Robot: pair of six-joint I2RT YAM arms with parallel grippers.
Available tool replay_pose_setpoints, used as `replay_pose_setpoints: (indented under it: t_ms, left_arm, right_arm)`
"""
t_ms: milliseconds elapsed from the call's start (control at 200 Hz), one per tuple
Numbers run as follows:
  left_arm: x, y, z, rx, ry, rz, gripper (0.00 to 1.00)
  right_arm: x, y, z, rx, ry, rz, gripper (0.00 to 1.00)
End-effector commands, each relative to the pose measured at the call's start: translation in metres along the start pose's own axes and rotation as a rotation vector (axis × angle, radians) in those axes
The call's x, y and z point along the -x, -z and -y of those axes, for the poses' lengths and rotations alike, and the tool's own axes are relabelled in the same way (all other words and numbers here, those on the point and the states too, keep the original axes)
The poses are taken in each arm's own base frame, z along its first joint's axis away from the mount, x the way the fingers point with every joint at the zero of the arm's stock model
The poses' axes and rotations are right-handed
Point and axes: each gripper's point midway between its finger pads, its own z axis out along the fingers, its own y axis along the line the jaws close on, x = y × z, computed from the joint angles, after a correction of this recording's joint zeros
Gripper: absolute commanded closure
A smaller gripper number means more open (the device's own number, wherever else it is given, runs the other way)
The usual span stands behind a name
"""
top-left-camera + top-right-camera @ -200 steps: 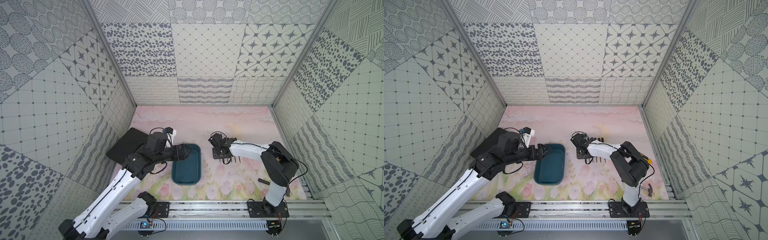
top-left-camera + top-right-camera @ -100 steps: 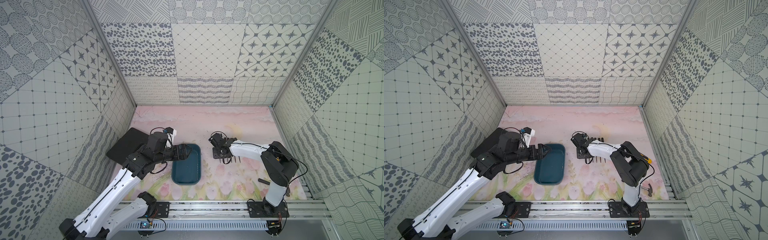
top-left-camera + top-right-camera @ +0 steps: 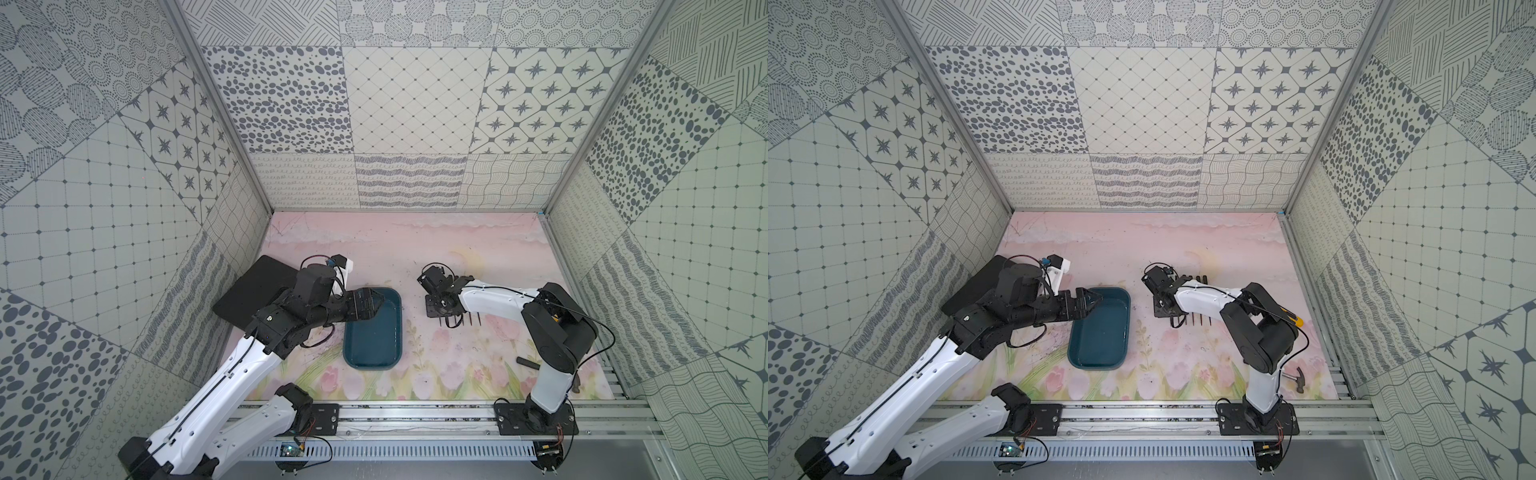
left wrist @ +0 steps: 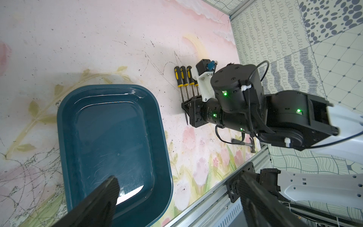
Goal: Take the file tool out of the storage box
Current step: Place the file tool at the center of the board, then reset both arms
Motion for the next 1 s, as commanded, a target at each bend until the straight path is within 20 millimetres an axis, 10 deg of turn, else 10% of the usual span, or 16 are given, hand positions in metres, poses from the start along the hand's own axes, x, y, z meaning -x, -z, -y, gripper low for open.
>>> replay_pose_setpoints:
  t_ms: [0,520,640,775,996]
  left_arm:
    - [0.003,0.000,-0.003,0.017,-0.018,0.015,0.01]
    - [0.005,0.002,-0.004,0.025,-0.008,0.023,0.01]
    - [0.006,0.003,-0.011,0.066,-0.026,0.031,0.01]
    - [0.011,0.003,-0.037,0.214,-0.038,0.057,0.01]
    - [0.023,-0.001,-0.050,0.305,-0.033,0.079,0.01]
  right_arm:
    - [0.014,0.004,-0.005,0.011,0.006,0.031,0.87]
    - [0.035,0.054,-0.003,0.036,0.030,0.119,0.77]
    - [0.047,0.079,0.000,0.061,0.051,0.185,0.58]
    - [0.066,0.106,0.015,0.097,0.087,0.251,0.03]
    - [0.094,0.139,0.065,0.150,0.048,0.397,0.02]
